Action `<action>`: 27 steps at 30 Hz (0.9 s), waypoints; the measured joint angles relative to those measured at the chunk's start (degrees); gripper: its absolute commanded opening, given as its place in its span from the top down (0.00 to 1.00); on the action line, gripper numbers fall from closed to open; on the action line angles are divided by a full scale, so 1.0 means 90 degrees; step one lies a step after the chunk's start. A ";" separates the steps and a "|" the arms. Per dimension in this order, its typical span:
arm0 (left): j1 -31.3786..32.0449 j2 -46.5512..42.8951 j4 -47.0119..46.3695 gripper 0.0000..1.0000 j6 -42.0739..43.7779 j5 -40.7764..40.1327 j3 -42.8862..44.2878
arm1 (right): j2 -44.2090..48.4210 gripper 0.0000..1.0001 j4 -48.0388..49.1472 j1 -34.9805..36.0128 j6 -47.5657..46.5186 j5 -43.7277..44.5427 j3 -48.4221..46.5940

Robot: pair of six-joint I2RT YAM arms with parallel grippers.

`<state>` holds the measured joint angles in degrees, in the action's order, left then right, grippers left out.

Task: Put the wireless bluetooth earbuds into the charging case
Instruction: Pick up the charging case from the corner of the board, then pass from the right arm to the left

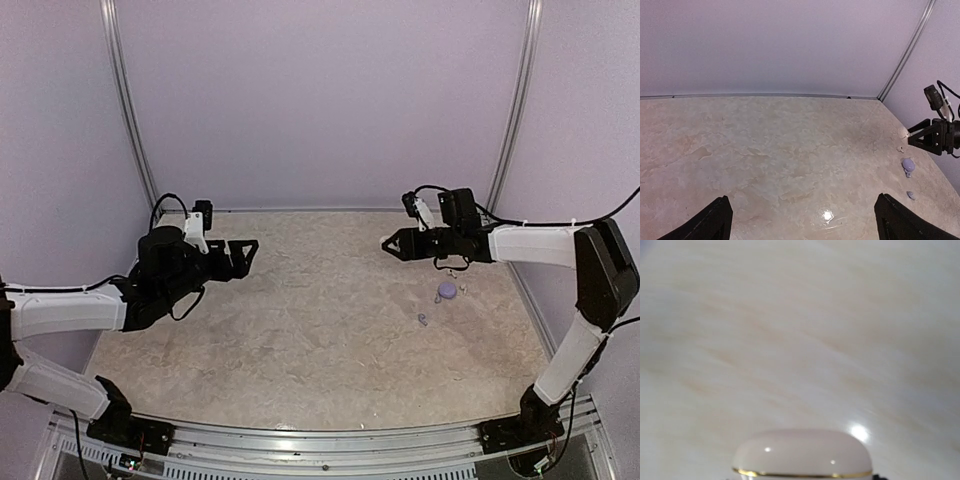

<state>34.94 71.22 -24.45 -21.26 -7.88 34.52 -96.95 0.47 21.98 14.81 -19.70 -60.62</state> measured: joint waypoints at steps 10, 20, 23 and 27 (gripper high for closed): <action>0.1678 0.0002 -0.1666 0.01 0.2273 0.0238 -0.0597 | 0.0495 0.54 0.0899 0.0940 0.0731 -0.2004 -0.0464; 0.2203 0.0408 -0.2871 0.10 0.2718 -0.0073 -0.0653 | 0.0950 0.54 0.1450 0.1860 0.0879 -0.2106 -0.0126; 0.1872 0.0418 -0.2922 0.13 0.2042 0.0386 -0.0590 | 0.1064 0.54 0.1401 0.2140 0.0413 -0.1773 -0.0051; 0.1396 0.0296 -0.2727 0.15 0.0959 0.1064 -0.0299 | 0.1375 0.54 0.1214 0.2426 -0.0597 -0.1158 0.0090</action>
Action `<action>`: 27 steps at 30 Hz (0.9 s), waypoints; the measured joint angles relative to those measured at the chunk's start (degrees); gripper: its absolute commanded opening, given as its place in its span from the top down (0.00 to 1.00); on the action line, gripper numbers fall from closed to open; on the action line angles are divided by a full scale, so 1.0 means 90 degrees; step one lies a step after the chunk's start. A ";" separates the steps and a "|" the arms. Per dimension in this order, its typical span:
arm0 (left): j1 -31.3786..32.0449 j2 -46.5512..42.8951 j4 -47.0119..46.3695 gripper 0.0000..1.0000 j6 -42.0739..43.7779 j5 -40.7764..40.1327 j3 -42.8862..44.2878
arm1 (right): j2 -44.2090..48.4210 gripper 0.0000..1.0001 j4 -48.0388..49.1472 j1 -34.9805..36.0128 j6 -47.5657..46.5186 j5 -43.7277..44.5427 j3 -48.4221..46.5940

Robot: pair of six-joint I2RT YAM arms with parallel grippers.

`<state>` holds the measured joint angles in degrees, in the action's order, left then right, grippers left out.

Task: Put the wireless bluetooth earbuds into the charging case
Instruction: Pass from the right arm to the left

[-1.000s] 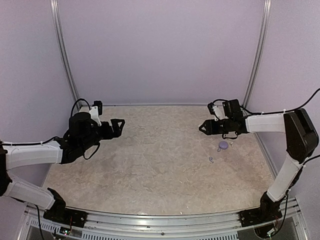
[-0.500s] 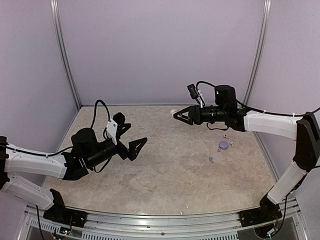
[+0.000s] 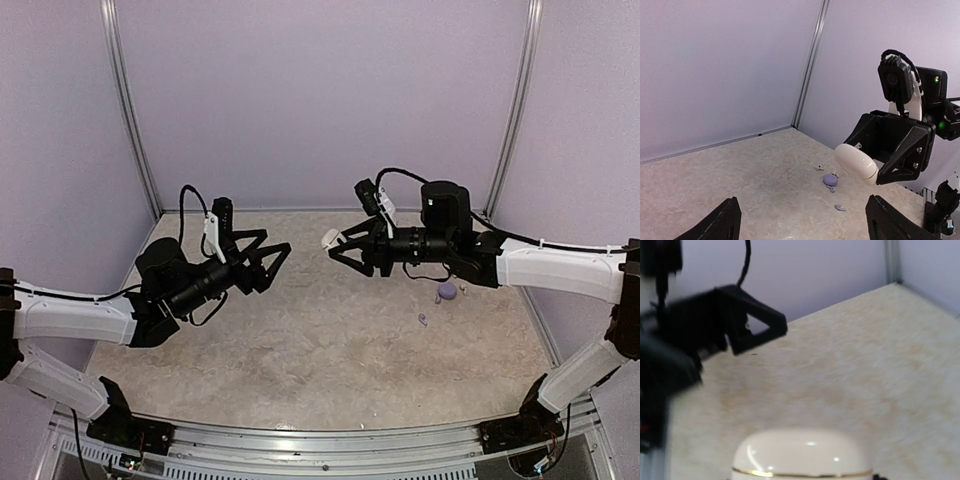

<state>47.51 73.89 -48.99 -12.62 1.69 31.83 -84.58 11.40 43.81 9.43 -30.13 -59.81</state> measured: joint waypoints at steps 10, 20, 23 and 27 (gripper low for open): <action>-0.0080 -0.0034 0.0879 0.23 -0.1906 0.1302 0.0806 | 0.0408 0.54 -0.0236 0.0765 -0.2113 0.1535 0.0243; -0.0080 0.0673 0.1302 0.33 -0.2727 0.1970 0.1214 | 0.0510 0.54 -0.0289 0.1355 -0.2994 0.2557 0.0391; -0.0078 0.0780 0.1367 0.37 -0.2827 0.2045 0.1246 | 0.0510 0.54 -0.0287 0.1438 -0.3123 0.2778 0.0415; -0.0051 0.0884 0.1372 0.43 -0.2902 0.2115 0.1307 | 0.0510 0.54 -0.0287 0.1460 -0.3215 0.2951 0.0432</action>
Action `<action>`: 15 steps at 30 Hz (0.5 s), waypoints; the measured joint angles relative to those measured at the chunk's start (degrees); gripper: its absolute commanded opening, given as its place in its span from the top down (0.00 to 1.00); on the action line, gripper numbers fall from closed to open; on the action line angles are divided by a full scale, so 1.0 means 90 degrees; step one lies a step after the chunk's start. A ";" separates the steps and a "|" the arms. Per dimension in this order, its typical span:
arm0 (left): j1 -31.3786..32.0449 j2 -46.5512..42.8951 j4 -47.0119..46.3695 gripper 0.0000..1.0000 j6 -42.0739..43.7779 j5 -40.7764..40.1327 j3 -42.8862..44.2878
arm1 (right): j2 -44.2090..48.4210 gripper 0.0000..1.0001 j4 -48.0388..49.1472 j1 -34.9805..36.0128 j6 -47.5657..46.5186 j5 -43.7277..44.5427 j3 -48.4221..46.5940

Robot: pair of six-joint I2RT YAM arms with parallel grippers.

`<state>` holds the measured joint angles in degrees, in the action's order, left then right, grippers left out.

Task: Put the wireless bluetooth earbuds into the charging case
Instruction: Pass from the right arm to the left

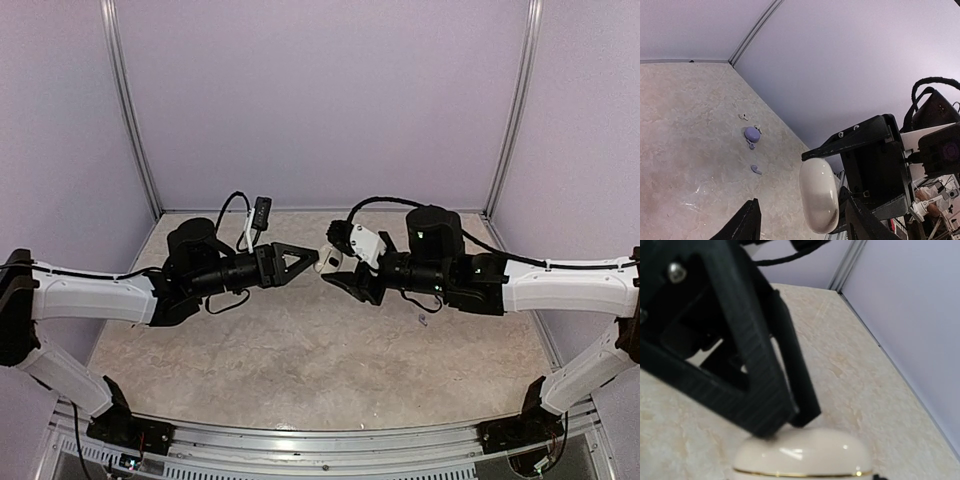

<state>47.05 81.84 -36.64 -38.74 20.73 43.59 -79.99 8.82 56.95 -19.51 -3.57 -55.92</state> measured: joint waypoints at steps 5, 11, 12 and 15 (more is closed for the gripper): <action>0.0022 0.0134 -0.0002 0.46 -0.0032 0.0073 0.0010 | 0.0000 0.54 -0.0002 0.0005 -0.0061 0.0102 0.0012; 0.0034 0.0260 -0.0015 0.51 -0.0034 0.0163 0.0129 | -0.0002 0.55 0.0000 0.0007 -0.0073 0.0146 0.0019; 0.0034 0.0272 -0.0019 0.52 -0.0039 0.0172 0.0141 | -0.0002 0.54 0.0000 0.0012 -0.0073 0.0148 0.0019; 0.0039 0.0299 -0.0027 0.54 -0.0046 0.0199 0.0175 | -0.0005 0.54 -0.0002 0.0022 -0.0075 0.0170 0.0019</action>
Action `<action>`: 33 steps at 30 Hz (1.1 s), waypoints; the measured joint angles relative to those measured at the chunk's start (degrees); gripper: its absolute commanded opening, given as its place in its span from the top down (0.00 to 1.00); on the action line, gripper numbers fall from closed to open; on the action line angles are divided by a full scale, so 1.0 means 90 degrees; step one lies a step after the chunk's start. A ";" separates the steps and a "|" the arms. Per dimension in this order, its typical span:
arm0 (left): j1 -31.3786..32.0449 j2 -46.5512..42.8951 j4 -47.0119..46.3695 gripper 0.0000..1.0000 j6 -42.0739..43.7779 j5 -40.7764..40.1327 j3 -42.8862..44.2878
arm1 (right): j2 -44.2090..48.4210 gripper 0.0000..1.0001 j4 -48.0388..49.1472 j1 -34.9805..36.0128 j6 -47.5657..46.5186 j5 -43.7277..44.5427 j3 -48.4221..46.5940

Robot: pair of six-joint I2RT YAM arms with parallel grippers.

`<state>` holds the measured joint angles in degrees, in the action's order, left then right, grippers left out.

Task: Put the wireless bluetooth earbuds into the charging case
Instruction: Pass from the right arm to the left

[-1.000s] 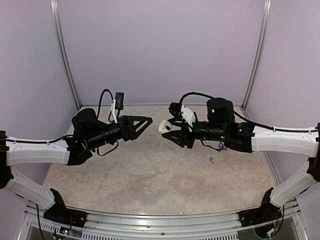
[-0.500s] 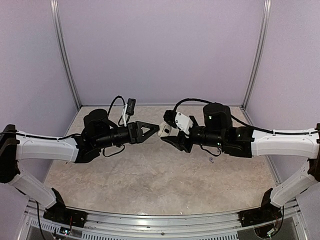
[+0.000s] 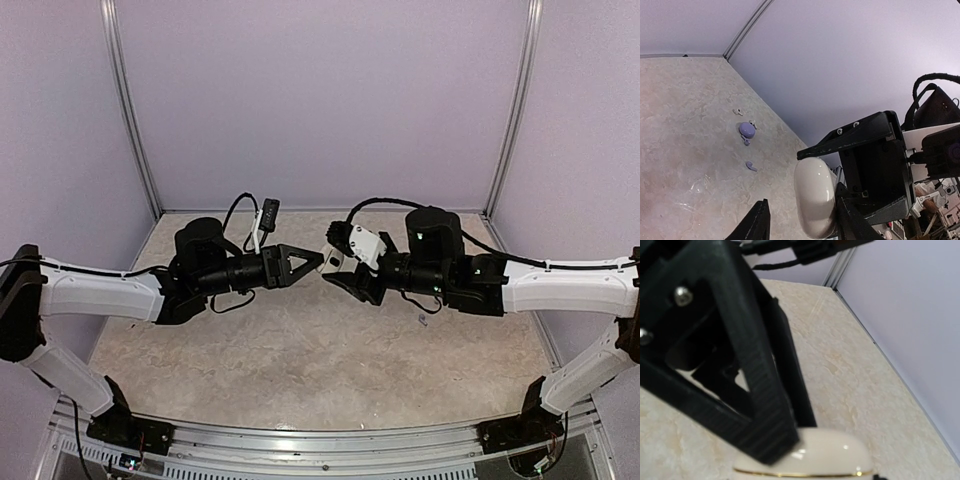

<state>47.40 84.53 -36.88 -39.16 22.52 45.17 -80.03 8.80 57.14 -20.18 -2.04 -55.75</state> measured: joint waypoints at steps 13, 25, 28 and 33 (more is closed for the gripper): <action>0.0087 0.0153 0.0041 0.56 0.0019 -0.0002 0.0131 | -0.0039 0.54 0.0002 0.0015 -0.0002 0.0126 0.0000; 0.0168 0.0221 0.0267 0.80 0.0214 -0.0080 0.0294 | -0.0078 0.23 -0.0002 0.0075 -0.0032 0.0333 0.0002; 0.0134 0.0182 0.0437 0.82 0.0442 -0.0073 0.0299 | -0.0066 0.01 -0.0005 0.0083 0.0039 0.0347 0.0002; -0.0010 -0.0104 0.1018 0.84 0.1328 -0.0090 0.0296 | 0.0202 0.02 -0.0308 0.0068 0.0238 -0.0046 0.0019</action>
<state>47.31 83.59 -27.73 -27.20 21.71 47.83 -78.22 6.02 57.76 -18.04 -2.46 -55.57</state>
